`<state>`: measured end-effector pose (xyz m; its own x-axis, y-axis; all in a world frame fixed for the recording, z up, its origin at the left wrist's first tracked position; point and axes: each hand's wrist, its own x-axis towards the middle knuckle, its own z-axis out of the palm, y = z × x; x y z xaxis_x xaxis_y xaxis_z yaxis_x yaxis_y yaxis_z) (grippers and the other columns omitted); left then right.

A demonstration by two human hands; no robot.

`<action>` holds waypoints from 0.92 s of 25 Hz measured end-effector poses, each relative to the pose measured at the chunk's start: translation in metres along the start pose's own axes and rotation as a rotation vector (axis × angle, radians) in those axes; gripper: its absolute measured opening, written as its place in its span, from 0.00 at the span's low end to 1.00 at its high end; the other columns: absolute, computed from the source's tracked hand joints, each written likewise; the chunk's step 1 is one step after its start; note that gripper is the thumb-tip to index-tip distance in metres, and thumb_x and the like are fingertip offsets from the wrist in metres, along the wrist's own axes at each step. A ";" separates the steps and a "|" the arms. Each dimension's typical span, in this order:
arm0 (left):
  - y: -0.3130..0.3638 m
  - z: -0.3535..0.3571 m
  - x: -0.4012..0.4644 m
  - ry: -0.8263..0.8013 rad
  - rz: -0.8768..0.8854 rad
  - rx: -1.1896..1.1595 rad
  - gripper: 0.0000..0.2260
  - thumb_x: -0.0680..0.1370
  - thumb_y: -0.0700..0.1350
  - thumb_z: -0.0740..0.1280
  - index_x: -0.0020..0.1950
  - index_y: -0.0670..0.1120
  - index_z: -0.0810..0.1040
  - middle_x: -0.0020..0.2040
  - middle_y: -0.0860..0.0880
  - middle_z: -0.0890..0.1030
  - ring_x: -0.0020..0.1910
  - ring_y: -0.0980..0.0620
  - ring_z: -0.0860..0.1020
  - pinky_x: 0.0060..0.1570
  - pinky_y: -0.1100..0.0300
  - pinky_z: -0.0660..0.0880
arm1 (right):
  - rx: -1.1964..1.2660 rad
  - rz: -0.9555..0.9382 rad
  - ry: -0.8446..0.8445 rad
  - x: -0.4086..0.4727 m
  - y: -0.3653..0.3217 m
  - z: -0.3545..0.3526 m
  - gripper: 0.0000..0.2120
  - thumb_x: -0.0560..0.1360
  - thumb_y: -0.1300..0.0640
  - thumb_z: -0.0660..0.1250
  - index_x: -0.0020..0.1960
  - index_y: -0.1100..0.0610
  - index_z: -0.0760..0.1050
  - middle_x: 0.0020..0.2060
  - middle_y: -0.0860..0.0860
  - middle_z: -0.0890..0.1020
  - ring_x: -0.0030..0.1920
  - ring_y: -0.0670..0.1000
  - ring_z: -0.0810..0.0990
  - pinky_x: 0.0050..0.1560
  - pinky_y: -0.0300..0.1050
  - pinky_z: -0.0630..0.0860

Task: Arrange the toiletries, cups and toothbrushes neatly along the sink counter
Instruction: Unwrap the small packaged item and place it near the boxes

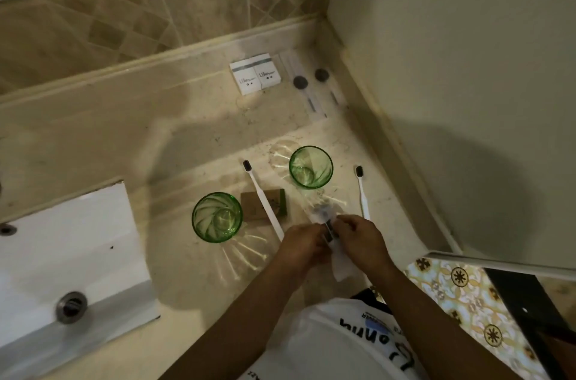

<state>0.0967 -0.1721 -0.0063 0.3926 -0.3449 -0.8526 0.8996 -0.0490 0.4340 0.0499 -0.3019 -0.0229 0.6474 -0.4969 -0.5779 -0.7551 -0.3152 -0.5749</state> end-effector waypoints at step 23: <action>0.096 -0.095 -0.057 0.304 0.536 -0.015 0.08 0.79 0.46 0.70 0.57 0.46 0.83 0.51 0.46 0.87 0.49 0.45 0.86 0.46 0.49 0.83 | 0.414 -0.300 -0.332 -0.017 -0.173 0.024 0.11 0.75 0.57 0.71 0.57 0.53 0.81 0.48 0.48 0.87 0.47 0.46 0.85 0.44 0.38 0.81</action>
<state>0.1785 -0.0686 0.0559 0.8261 -0.0350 -0.5625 0.5635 0.0709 0.8231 0.1718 -0.2200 0.0722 0.8738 -0.1349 -0.4672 -0.4748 -0.0292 -0.8796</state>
